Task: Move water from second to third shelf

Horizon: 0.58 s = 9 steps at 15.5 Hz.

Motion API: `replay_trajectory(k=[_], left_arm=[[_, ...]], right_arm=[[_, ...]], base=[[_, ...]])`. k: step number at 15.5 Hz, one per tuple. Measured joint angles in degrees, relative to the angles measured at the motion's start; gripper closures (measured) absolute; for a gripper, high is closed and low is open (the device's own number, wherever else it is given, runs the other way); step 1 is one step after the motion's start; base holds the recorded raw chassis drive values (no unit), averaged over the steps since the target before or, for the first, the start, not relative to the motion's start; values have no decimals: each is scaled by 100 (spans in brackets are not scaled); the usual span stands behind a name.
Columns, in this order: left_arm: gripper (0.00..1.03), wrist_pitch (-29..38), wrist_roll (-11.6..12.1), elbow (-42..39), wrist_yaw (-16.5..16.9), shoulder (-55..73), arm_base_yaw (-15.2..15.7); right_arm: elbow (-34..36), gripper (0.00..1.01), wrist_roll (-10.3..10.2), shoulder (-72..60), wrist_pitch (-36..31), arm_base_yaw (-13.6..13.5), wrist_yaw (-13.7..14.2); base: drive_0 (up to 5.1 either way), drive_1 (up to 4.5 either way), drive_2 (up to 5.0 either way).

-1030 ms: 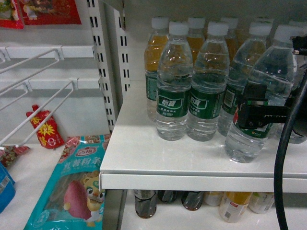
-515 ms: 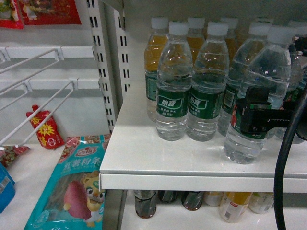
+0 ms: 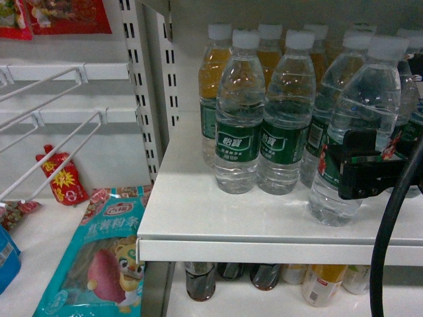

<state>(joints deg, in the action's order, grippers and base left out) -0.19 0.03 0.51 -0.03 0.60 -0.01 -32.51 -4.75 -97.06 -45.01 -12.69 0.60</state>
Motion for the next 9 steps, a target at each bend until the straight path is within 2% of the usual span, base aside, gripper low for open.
replay_trajectory(k=[2,5,7,8,9], left_arm=[[5,0,0,0,0,0,0],[5,0,0,0,0,0,0],[5,0,0,0,0,0,0],[5,0,0,0,0,0,0],[5,0,0,0,0,0,0]], right_arm=[[208,3,190,319,212,101,-149],[715,3,313,1165,619,470,-575],[1259,3,304,2448,1285,1143,-1176],[1497,3,267,3348,1829,1617,-1554],[1910,13,326,3877,820,1827,-1145]], base=[[0,0,0],[0,0,0],[0,0,0],[0,0,0],[0,0,0]])
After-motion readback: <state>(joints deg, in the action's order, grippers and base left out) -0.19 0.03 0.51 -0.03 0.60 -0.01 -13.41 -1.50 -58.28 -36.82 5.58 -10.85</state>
